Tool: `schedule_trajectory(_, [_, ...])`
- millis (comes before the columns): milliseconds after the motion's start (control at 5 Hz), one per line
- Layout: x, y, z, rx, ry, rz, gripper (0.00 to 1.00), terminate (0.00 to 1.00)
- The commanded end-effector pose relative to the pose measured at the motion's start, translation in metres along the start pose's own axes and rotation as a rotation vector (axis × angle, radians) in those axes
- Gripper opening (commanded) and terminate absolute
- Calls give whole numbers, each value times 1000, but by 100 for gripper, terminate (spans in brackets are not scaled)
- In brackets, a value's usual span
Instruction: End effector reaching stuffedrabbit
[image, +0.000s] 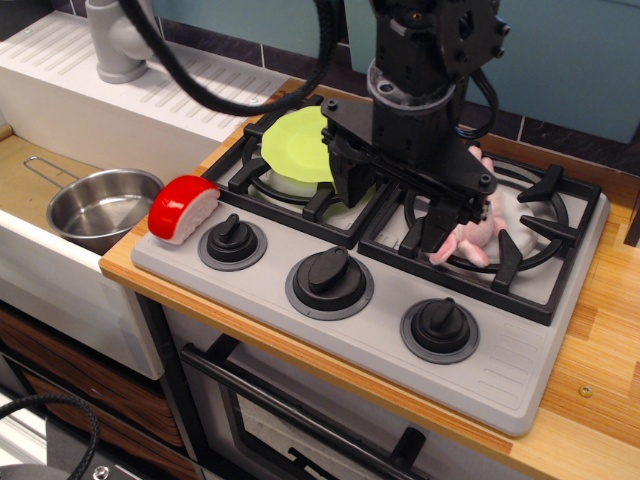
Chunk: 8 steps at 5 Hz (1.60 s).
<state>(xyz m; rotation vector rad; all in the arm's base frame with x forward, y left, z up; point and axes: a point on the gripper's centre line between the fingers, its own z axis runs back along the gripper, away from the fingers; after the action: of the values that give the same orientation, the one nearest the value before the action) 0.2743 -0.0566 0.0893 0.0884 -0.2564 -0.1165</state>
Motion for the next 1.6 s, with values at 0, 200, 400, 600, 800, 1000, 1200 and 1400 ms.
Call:
schedule_trajectory(0, [0, 0, 0, 0, 0, 0, 100, 0])
schedule_trajectory(200, [25, -7, -15, 32, -18, 8, 100, 0])
schedule_trajectory(400, [47, -11, -27, 42, -31, 10, 100, 0])
schedule_trajectory(600, [65, -18, -37, 40, -51, 6, 100, 0])
schedule_trajectory(800, [71, -21, -44, 34, -58, 8, 100, 0])
schedule_trajectory(1000, [71, -30, -56, 30, -64, 26, 100, 0])
schedule_trajectory(1200, [67, -39, -72, 14, -71, 37, 100, 0])
schedule_trajectory(1400, [63, -44, -77, -6, -73, 29, 100, 0])
